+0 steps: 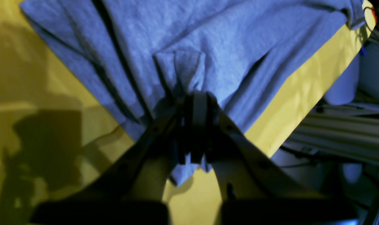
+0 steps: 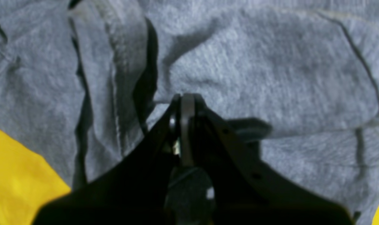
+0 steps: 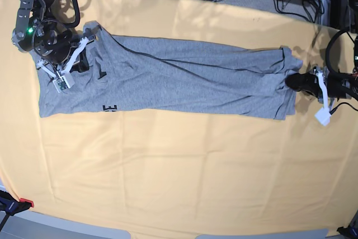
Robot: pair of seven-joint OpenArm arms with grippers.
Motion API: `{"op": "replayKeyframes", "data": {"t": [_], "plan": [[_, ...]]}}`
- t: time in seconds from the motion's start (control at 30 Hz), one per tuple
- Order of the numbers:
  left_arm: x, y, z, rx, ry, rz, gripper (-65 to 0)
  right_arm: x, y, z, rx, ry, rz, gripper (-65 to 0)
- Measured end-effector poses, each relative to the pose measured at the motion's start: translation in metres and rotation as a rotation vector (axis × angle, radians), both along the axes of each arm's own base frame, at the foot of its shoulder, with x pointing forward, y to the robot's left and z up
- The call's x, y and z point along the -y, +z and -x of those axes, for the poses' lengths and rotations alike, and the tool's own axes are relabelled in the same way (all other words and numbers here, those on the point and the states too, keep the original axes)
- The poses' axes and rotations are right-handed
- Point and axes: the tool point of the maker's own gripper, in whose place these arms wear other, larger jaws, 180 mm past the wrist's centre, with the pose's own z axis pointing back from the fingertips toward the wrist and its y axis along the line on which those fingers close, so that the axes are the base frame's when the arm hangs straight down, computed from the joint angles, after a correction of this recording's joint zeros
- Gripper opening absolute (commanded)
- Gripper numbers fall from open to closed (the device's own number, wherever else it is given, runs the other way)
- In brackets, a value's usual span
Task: Layout the t-shirt on the table in an organized manner, then fold the t-shirt properly
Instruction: 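Pull the hem end with the left gripper to straighten the strip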
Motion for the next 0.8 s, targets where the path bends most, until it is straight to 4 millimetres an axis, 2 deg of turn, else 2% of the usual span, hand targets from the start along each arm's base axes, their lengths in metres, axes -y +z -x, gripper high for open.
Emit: {"op": "replayKeyframes", "data": {"t": [0.3,0.77,0.8], "plan": [[-0.015,0.007,-0.001,0.006,0.008,-0.038,-65.0,-0.001,-0.001,0.002,-0.006,0.021,0.008,-65.0],[-0.017,0.006,0.0,0.002,0.01,-0.049,-65.0,-0.001,-0.001,0.001,-0.005,0.023,0.011,-65.0],[-0.018,0.005,0.0,-0.003,0.015,-0.047,-62.2,-0.001,0.0,0.001,-0.003,0.023,0.011,-65.0]]}}
